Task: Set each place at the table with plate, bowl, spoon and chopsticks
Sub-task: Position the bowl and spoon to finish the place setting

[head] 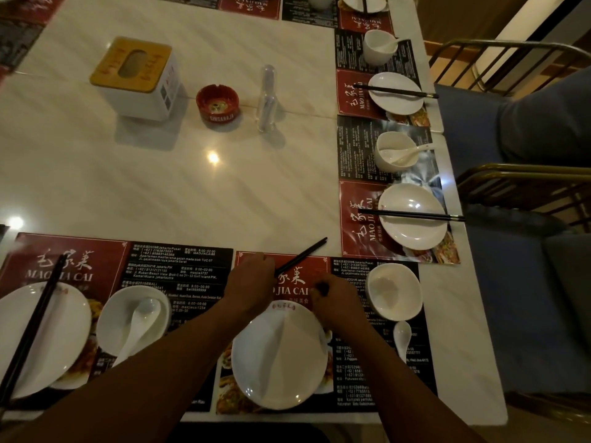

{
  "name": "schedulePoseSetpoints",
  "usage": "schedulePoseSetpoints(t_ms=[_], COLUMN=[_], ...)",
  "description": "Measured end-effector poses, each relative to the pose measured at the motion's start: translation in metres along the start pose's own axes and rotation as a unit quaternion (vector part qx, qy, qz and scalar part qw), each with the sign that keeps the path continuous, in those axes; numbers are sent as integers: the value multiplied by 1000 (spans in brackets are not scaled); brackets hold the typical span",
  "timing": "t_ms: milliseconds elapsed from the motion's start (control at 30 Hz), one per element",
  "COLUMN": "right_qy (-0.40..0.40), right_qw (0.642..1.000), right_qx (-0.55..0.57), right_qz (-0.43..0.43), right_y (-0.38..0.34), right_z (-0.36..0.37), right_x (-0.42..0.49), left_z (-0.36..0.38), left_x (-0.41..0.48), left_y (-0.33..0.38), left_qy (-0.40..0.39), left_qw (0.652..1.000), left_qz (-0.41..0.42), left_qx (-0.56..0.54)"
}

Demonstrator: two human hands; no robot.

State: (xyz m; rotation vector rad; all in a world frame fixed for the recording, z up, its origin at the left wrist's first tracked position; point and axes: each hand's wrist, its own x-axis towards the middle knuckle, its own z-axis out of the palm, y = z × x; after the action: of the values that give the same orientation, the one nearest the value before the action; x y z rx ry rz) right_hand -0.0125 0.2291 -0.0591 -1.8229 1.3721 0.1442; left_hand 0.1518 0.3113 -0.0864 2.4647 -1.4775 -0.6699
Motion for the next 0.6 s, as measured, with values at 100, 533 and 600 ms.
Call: schedulePoseSetpoints(t_ms=[100, 533, 600], right_qy=[0, 25, -6], right_qw=[1000, 979, 954], right_qx=[12, 200, 295], right_qz=[12, 26, 52], right_y=[0, -13, -19], right_z=[-3, 4, 7], right_x=[1, 0, -1], left_z=[-6, -50, -58], left_x=[5, 6, -4], left_y=[3, 5, 11], left_qy=[-24, -52, -87], left_qw=[1000, 988, 979], left_qz=[-9, -67, -68], left_qx=[-12, -132, -171])
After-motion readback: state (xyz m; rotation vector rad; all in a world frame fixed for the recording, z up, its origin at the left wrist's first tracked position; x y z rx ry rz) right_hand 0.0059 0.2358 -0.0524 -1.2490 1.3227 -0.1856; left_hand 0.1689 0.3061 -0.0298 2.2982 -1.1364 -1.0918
